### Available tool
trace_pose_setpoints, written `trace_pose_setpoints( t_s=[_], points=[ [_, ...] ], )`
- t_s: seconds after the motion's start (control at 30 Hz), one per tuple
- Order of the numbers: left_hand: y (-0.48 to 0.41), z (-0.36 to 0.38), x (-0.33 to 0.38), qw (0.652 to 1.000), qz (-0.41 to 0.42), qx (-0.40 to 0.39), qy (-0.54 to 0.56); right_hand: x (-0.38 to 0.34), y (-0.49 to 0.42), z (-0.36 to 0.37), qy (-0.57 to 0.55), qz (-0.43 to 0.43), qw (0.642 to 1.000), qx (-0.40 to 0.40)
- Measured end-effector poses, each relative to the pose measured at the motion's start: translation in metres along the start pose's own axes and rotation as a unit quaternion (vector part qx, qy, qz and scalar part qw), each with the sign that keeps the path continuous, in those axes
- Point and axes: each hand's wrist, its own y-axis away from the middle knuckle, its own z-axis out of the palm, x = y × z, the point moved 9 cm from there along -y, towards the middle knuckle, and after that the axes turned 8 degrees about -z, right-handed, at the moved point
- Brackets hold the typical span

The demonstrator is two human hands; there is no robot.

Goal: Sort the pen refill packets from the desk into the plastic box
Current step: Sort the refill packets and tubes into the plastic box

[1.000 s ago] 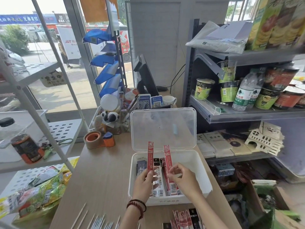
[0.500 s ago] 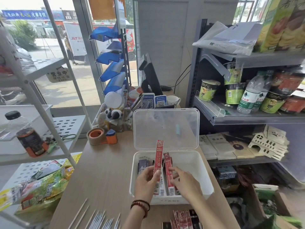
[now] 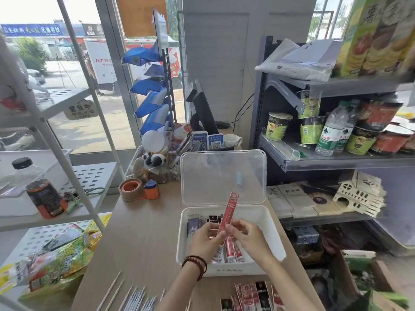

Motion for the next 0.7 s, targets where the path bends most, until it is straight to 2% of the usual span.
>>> trace_pose_setpoints(
  t_s=[0.13,0.23,0.33,0.5,0.7],
  points=[
    [0.000,-0.004,0.011,0.990,0.047,0.013,-0.132,-0.013,-0.006,-0.005,-0.012,0.006,1.000,0.018],
    [0.003,-0.014,0.020,0.940,0.121,0.039,-0.316,-0.011,-0.012,-0.010,0.023,0.033,0.999,0.016],
    [0.007,-0.028,0.024,0.894,0.149,0.066,-0.416,0.010,-0.017,-0.008,0.141,0.071,0.987,-0.009],
    [0.014,-0.043,0.022,0.867,0.167,0.101,-0.459,0.026,-0.015,0.001,0.265,0.110,0.958,-0.006],
    [0.026,-0.055,0.024,0.869,0.199,0.123,-0.435,0.016,-0.010,0.005,0.379,0.096,0.920,0.016]
  ],
)
